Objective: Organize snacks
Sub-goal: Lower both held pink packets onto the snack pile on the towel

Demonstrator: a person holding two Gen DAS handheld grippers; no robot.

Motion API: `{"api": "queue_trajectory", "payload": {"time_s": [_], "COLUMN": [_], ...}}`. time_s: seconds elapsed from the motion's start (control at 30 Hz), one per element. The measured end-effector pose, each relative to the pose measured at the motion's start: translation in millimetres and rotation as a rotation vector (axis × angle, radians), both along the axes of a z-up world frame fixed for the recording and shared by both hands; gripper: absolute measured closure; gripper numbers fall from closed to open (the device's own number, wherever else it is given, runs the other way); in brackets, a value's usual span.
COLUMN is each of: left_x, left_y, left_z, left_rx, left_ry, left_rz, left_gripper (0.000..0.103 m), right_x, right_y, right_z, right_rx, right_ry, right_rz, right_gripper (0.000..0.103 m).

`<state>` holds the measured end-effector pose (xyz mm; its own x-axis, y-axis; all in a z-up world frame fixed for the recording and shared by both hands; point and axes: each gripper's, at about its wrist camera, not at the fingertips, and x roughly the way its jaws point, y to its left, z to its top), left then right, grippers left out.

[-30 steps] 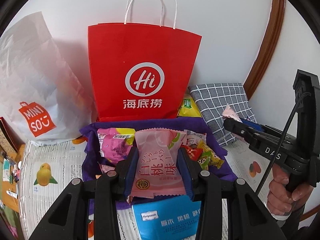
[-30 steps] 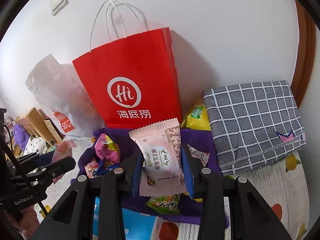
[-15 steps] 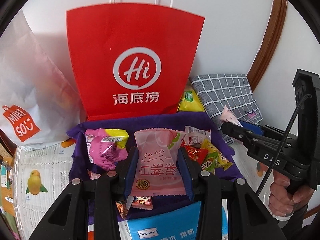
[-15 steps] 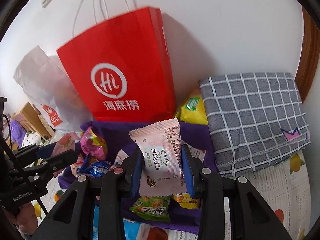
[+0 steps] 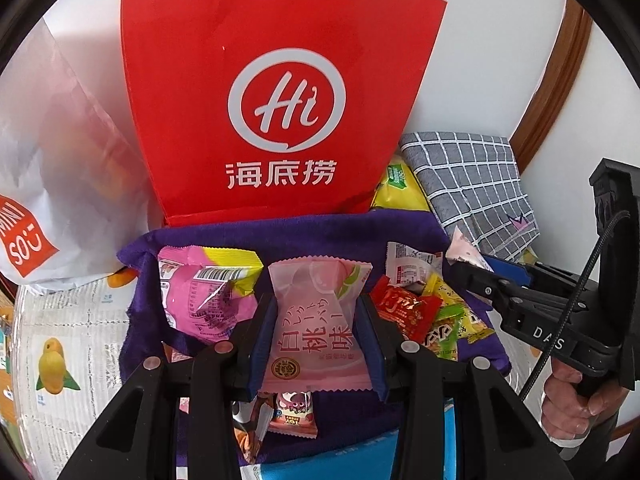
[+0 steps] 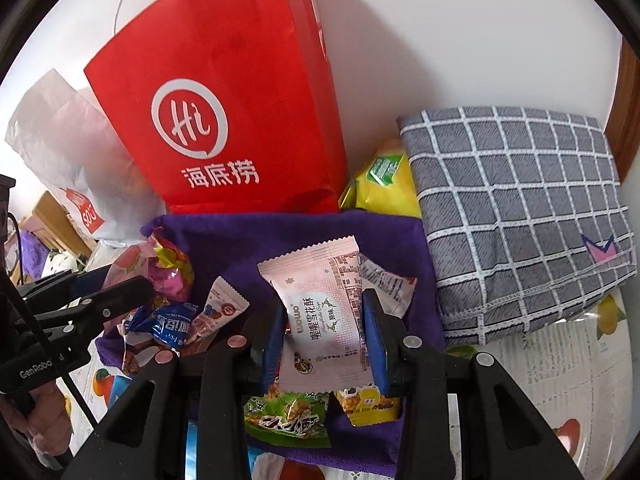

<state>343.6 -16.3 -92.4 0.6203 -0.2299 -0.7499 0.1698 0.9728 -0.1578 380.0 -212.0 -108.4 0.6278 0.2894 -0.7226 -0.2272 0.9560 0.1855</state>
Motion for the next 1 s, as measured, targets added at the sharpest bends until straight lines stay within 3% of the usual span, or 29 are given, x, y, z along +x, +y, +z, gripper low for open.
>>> {"api": "queue_trajectory", "payload": {"time_s": [1.0], "left_x": [22.1], "left_y": [-12.9], "left_z": [-51.1], "left_rx": [0.016], "left_ry": [0.151], "left_rz": [-0.026], "left_gripper": [0.064], "right_x": [15.5], "right_y": [15.4], "right_z": [-35.9], "right_rx": [-0.108], "right_ry": [0.029], "right_rz": [0.029], "right_gripper": [0.065]}}
